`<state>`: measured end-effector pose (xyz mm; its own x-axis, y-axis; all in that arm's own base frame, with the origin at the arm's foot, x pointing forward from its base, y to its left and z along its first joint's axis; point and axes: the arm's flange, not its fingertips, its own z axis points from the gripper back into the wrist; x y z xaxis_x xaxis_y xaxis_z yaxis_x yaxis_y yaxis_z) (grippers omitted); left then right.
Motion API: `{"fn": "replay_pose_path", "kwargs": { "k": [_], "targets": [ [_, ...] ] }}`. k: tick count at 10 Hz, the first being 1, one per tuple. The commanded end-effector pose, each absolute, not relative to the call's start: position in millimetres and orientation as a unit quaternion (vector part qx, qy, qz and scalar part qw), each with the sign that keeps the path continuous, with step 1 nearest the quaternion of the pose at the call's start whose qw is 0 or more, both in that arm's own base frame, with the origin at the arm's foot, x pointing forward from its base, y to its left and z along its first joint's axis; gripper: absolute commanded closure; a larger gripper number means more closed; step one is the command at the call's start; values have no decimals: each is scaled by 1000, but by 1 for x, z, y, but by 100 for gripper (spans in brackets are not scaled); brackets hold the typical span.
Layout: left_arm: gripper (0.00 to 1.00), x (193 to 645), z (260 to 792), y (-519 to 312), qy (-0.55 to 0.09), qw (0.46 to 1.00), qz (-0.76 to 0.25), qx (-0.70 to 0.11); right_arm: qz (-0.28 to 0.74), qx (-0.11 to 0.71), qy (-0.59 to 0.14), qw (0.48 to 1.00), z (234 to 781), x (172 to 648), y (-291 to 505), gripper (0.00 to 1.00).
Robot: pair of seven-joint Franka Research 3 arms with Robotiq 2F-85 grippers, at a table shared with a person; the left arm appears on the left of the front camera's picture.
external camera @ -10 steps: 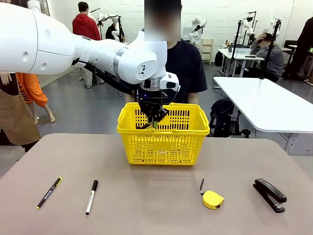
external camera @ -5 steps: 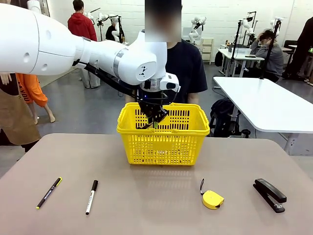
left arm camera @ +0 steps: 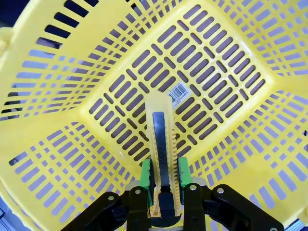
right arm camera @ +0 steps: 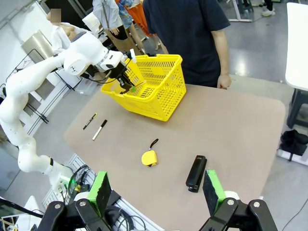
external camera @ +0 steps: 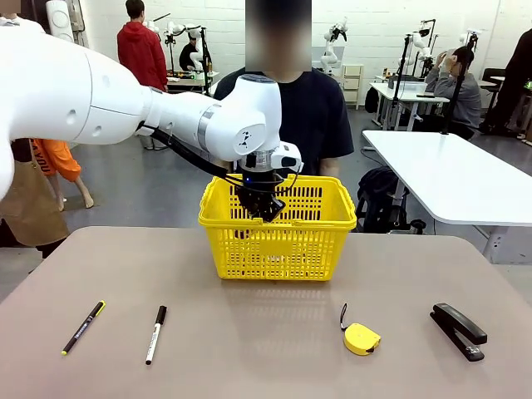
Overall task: Place the items the person wants into the basket.
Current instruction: Pick up the item the person points to and place it in the Market Basket.
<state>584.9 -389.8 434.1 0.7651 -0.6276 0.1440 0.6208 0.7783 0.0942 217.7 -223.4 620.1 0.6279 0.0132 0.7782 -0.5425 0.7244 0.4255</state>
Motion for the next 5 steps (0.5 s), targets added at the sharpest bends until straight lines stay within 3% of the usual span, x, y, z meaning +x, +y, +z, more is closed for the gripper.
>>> {"fn": "replay_pose_path", "kwargs": {
  "k": [1, 2, 3, 4, 5],
  "targets": [
    [14, 592, 443, -392, -89, 937, -337, 3, 172, 338, -406, 831, 622, 219, -223, 0],
    [14, 590, 446, -392, -91, 937, -336, 5, 172, 338, -406, 831, 622, 219, -223, 0],
    [0, 590, 448, -391, -90, 937, -337, 8, 172, 338, -406, 831, 622, 219, -223, 0],
    [10, 590, 451, -391, -90, 937, -337, 10, 172, 338, -406, 831, 622, 219, -223, 0],
    [0, 591, 452, -391, -89, 938, -334, 15, 172, 338, -406, 831, 622, 219, -223, 0]
  ]
}}
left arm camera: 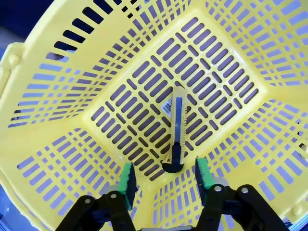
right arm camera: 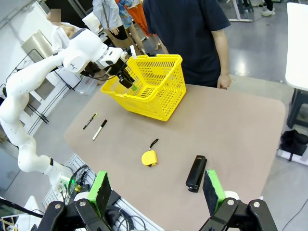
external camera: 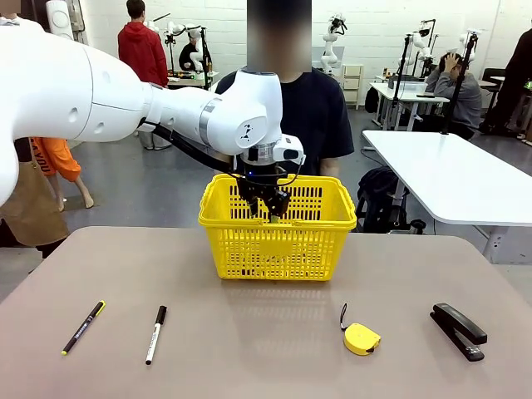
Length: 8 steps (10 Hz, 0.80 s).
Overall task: Place the items the person wants into the basket.
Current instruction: Pick up the item the person points to and place it in the Market Basket.
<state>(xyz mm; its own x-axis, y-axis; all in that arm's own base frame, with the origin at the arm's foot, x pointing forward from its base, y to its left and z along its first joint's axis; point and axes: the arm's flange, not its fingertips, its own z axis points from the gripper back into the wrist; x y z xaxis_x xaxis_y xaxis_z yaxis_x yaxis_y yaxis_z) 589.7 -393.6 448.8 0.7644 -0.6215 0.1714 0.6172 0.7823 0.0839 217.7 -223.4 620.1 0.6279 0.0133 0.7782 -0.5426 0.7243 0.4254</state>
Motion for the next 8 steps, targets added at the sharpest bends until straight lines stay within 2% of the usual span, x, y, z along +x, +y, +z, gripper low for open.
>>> {"fn": "replay_pose_path", "kwargs": {
  "k": [1, 6, 7, 8],
  "targets": [
    [0, 593, 454, -391, -87, 939, -333, 16, 172, 338, -406, 831, 622, 219, -223, 0],
    [0, 598, 464, -389, -87, 940, -327, 27, 172, 338, -406, 831, 622, 219, -223, 0],
    [0, 598, 489, -380, -83, 945, -317, 10, 172, 338, -406, 831, 622, 219, -223, 0],
    [0, 582, 517, -372, -107, 941, -321, 14, 172, 338, -406, 831, 622, 219, -223, 0]
  ]
}}
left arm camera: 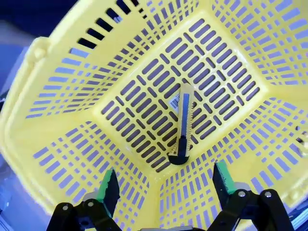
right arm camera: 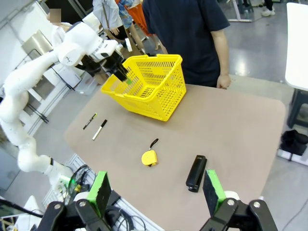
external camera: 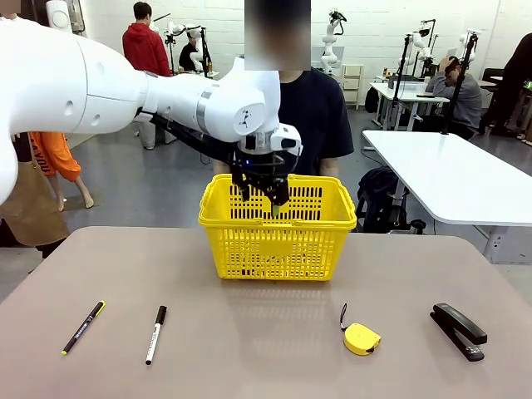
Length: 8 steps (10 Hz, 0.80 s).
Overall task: Place the items the person wants into the basket.
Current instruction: Pick up the item the person points to and place it in the Market Basket.
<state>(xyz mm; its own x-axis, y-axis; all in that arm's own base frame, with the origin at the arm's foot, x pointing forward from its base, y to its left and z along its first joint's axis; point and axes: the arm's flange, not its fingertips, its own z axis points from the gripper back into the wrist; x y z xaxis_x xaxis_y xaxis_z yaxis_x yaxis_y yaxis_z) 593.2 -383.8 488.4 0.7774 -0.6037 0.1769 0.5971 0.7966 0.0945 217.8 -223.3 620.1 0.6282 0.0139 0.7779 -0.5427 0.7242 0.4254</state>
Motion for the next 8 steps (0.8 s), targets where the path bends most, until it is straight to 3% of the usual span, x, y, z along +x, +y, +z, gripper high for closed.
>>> {"fn": "replay_pose_path", "kwargs": {
  "k": [1, 4, 8],
  "targets": [
    [0, 559, 547, -358, -125, 936, -329, 21, 172, 338, -406, 831, 622, 219, -223, 0],
    [0, 457, 597, -292, -147, 918, -365, 53, 172, 338, -406, 831, 622, 219, -223, 0],
    [0, 343, 560, -184, -184, 912, -367, 11, 172, 338, -406, 831, 622, 219, -223, 0]
  ]
}}
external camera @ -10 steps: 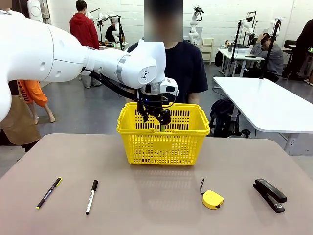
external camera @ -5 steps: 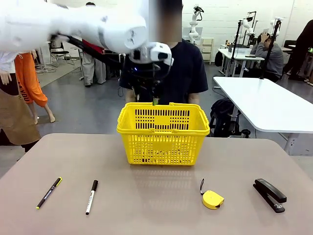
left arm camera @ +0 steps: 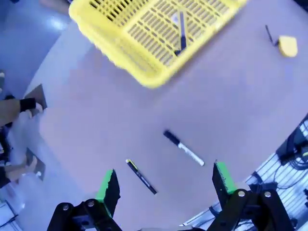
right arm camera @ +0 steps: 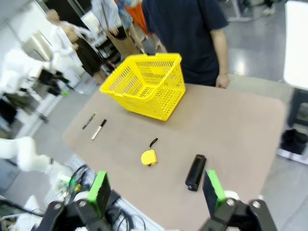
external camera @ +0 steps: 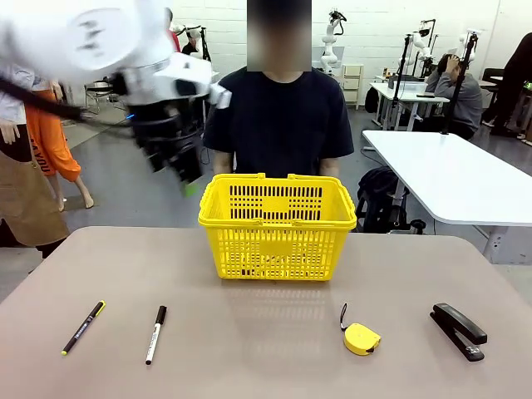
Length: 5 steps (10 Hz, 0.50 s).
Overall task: Place the items the person wants into the basket.
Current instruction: Pick up the item the person points to and place it in the Market Basket.
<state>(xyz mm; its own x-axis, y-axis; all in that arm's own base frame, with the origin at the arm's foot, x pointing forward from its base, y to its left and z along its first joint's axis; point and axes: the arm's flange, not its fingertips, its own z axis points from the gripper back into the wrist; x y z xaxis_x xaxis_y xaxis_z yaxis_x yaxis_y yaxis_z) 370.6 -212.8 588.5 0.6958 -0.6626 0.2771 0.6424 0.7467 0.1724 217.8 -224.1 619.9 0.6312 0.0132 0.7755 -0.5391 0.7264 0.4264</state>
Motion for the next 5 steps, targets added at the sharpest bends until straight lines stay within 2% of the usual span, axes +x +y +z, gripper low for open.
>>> {"fn": "replay_pose_path", "kwargs": {
  "k": [1, 3, 5],
  "targets": [
    [0, 337, 549, -170, -188, 916, -355, -2, 172, 338, -406, 831, 622, 219, -223, 0],
    [0, 348, 530, -167, -177, 925, -336, -16, 172, 338, -406, 831, 622, 219, -223, 0],
    [0, 336, 547, -165, -174, 924, -340, 11, 172, 338, -406, 831, 622, 219, -223, 0]
  ]
}}
